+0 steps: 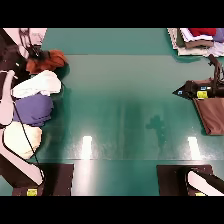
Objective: Fold the shirts.
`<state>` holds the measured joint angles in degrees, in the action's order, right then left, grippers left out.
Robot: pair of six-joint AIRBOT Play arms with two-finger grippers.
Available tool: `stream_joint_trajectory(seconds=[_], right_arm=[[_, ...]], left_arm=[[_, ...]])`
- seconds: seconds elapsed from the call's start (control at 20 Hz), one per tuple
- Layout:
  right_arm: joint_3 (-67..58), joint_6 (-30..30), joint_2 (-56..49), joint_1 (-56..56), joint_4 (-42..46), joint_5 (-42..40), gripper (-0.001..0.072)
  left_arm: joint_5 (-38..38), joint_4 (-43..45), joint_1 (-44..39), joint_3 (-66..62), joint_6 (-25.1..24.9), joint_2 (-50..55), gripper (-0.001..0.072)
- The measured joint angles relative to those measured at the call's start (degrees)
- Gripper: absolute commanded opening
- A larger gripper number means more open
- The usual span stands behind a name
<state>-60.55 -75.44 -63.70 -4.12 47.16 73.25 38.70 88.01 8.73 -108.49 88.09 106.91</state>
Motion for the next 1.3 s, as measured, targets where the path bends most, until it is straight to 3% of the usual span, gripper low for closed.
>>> stream_joint_trajectory(seconds=[0.2,0.4,0.75,0.95,1.15,1.25,1.3], right_arm=[[-6.0,0.0,0.0,0.0,-0.4,-1.2,0.0014],[-16.3,0.0,0.0,0.0,-0.5,-4.1,0.0014],[-31.2,0.0,0.0,0.0,-0.6,-6.4,0.0015],[-34.7,0.0,0.0,0.0,-0.6,-3.8,0.0015],[-35.7,0.0,0.0,0.0,-0.6,-0.5,0.0015],[-35.8,0.0,0.0,0.0,-0.6,0.7,0.0015],[-35.9,0.0,0.0,0.0,-0.6,1.1,0.0015]], left_arm=[[4.7,-1.9,-0.2,-6.3,-0.7,-10.0,0.0028],[9.2,-6.7,-3.1,-8.3,-5.1,-24.1,0.0028],[20.5,-11.3,-17.7,-7.9,-9.1,-39.6,0.0028],[27.8,-11.8,-28.8,1.7,-6.9,-41.4,0.0028],[26.0,-12.1,-38.4,19.6,-5.3,-41.8,0.0032],[21.8,-12.4,-41.1,28.2,-4.8,-41.9,0.0471],[19.8,-12.4,-41.7,31.2,-4.5,-41.9,0.0526]])
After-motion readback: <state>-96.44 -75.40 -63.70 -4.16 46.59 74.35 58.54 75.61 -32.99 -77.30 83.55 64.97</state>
